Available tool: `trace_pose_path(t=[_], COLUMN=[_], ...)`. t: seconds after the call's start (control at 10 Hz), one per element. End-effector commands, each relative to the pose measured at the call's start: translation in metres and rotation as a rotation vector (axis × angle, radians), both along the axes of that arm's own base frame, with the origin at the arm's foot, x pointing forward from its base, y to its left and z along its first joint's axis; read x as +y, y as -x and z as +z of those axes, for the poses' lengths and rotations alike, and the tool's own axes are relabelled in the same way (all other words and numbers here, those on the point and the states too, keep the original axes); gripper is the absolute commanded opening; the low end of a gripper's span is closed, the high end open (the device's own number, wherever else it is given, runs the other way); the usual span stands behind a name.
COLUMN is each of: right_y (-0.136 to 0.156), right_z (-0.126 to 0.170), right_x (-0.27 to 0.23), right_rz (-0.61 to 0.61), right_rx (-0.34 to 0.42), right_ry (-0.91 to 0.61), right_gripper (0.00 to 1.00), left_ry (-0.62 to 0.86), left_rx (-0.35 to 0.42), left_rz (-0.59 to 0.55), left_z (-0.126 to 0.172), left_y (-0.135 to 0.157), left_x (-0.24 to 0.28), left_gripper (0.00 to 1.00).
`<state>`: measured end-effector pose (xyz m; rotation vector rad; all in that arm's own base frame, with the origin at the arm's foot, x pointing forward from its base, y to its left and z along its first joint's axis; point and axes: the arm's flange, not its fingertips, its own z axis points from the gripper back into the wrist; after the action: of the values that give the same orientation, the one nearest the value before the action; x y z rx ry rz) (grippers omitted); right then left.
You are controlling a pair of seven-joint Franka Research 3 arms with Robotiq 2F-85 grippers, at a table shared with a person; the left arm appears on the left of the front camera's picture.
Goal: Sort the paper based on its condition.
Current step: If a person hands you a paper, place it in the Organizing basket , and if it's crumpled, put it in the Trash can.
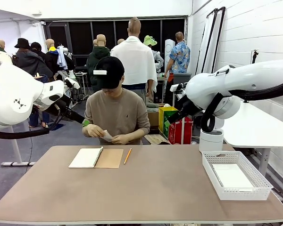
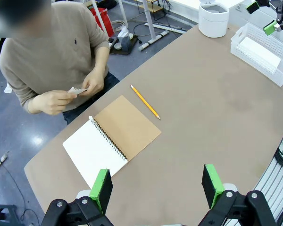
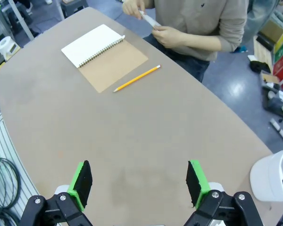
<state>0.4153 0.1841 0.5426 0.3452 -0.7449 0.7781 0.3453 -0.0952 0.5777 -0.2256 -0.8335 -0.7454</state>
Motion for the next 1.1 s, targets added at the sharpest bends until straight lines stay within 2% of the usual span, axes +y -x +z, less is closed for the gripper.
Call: trace_pose_path(t=[0.0, 1.0], right_y=[0.0004, 0.0004], right_z=[0.0002, 0.0002], right_x=[0.0008, 0.0008], right_rz=[0.000, 0.000], right_rx=[-0.003, -0.003], right_ry=[0.005, 0.005], right_gripper=[1.00, 1.00], left_ry=[0.003, 0.003], left_rx=[0.004, 0.004], left_rz=[-0.012, -0.012], left_z=[-0.0008, -0.0008], left_y=[0.0004, 0.0004], left_x=[0.0008, 0.0008], left_gripper=[1.00, 1.00])
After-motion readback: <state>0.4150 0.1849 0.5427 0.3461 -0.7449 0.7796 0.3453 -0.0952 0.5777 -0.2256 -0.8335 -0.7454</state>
